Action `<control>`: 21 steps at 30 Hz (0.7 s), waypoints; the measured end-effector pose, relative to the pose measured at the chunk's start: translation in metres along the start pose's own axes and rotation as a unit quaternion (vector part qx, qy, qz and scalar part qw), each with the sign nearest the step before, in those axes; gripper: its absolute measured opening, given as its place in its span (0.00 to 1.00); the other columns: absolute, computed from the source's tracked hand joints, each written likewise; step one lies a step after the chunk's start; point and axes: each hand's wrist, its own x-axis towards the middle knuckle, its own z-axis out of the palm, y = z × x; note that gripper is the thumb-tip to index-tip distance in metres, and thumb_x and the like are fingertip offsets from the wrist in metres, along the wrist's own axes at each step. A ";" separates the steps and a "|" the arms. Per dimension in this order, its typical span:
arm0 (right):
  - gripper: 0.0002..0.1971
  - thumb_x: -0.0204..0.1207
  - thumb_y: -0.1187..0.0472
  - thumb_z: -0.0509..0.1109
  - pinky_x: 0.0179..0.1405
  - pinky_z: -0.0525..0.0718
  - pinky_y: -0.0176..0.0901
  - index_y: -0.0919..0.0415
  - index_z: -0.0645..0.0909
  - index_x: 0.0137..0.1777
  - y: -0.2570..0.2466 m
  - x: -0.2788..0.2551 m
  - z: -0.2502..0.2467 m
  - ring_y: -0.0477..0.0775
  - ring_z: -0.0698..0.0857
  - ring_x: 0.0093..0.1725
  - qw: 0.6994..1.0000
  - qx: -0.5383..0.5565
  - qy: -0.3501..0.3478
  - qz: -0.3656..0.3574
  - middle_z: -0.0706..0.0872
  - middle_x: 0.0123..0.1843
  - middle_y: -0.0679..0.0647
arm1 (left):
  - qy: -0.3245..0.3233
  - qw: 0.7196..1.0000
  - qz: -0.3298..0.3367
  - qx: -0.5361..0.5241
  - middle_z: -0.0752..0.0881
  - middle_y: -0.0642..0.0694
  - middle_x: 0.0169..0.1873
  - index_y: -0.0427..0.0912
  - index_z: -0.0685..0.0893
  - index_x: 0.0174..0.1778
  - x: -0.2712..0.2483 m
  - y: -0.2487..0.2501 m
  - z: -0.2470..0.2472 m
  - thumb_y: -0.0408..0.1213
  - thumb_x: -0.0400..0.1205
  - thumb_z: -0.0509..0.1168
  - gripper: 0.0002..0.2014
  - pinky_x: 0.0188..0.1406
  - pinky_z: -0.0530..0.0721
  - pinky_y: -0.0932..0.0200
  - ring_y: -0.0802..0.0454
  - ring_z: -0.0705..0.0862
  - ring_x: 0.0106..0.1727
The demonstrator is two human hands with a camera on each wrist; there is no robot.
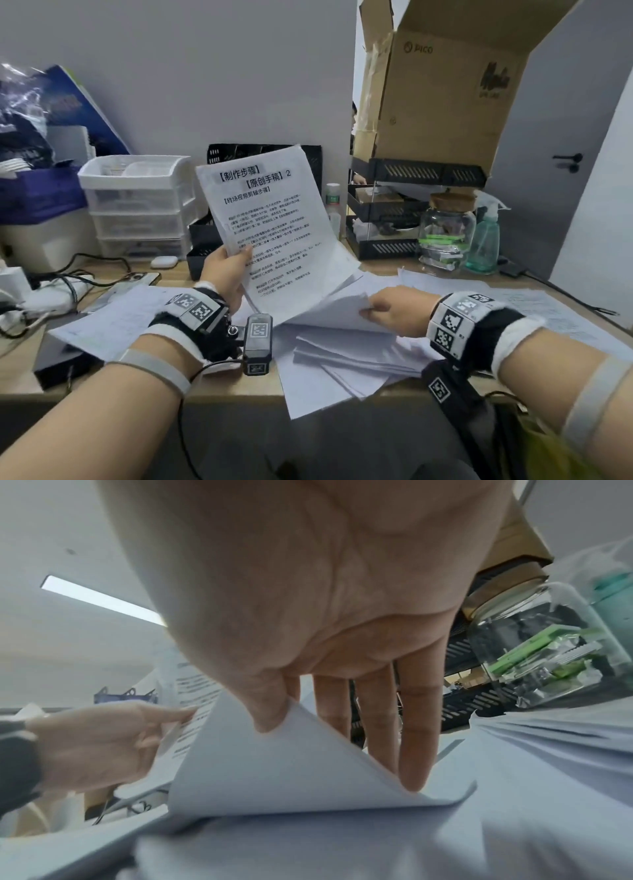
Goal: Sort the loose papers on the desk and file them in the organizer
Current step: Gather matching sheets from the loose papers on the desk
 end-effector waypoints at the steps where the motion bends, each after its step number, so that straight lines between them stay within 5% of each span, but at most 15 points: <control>1: 0.17 0.89 0.48 0.57 0.48 0.75 0.42 0.58 0.80 0.51 0.001 0.000 -0.006 0.55 0.80 0.47 1.000 0.013 0.017 0.006 0.83 0.48 0.54 | 0.008 1.000 0.005 -0.004 0.90 0.38 0.63 0.36 0.81 0.71 -0.001 0.004 -0.003 0.29 0.90 0.62 0.14 0.64 0.86 0.32 0.36 0.90 0.62; 4: 0.13 0.89 0.50 0.59 0.47 0.83 0.45 0.56 0.83 0.55 0.011 0.001 -0.028 0.54 0.86 0.42 0.989 0.092 0.105 0.046 0.85 0.48 0.52 | 0.036 0.999 0.026 -0.018 0.90 0.39 0.64 0.36 0.80 0.74 -0.004 0.016 -0.013 0.29 0.90 0.62 0.15 0.62 0.87 0.34 0.38 0.90 0.60; 7: 0.14 0.88 0.53 0.61 0.52 0.90 0.62 0.61 0.85 0.56 0.029 0.002 -0.050 0.62 0.91 0.46 0.956 0.168 0.222 0.088 0.90 0.51 0.61 | 0.062 0.997 0.037 -0.033 0.91 0.43 0.58 0.39 0.82 0.66 -0.004 0.027 -0.023 0.30 0.89 0.64 0.10 0.49 0.94 0.44 0.42 0.91 0.54; 10: 0.15 0.88 0.54 0.60 0.47 0.92 0.64 0.65 0.83 0.55 0.044 -0.003 -0.071 0.65 0.92 0.43 0.908 0.266 0.302 0.120 0.90 0.51 0.63 | 0.106 0.993 0.054 -0.021 0.91 0.39 0.59 0.42 0.84 0.60 0.003 0.029 -0.032 0.32 0.87 0.68 0.07 0.61 0.90 0.36 0.37 0.91 0.60; 15: 0.13 0.87 0.54 0.62 0.54 0.90 0.64 0.57 0.86 0.59 0.065 -0.015 -0.084 0.66 0.93 0.47 0.835 0.314 0.443 0.092 0.92 0.53 0.62 | 0.117 0.988 0.092 0.028 0.85 0.28 0.70 0.32 0.81 0.71 0.015 0.016 -0.036 0.37 0.84 0.68 0.20 0.71 0.84 0.30 0.29 0.85 0.71; 18: 0.15 0.86 0.55 0.65 0.55 0.87 0.62 0.68 0.86 0.56 0.074 -0.026 -0.079 0.68 0.89 0.49 0.837 0.247 0.481 0.087 0.91 0.49 0.67 | 0.122 0.987 0.095 0.049 0.85 0.27 0.70 0.31 0.81 0.71 0.018 0.010 -0.033 0.37 0.84 0.69 0.21 0.72 0.83 0.30 0.29 0.85 0.70; 21: 0.12 0.83 0.62 0.67 0.46 0.86 0.56 0.70 0.87 0.51 0.089 -0.031 -0.066 0.69 0.87 0.45 0.880 0.178 0.427 0.105 0.90 0.44 0.70 | 0.133 0.984 0.094 0.066 0.87 0.30 0.66 0.36 0.84 0.67 0.043 -0.008 -0.047 0.53 0.70 0.72 0.32 0.69 0.84 0.29 0.29 0.87 0.68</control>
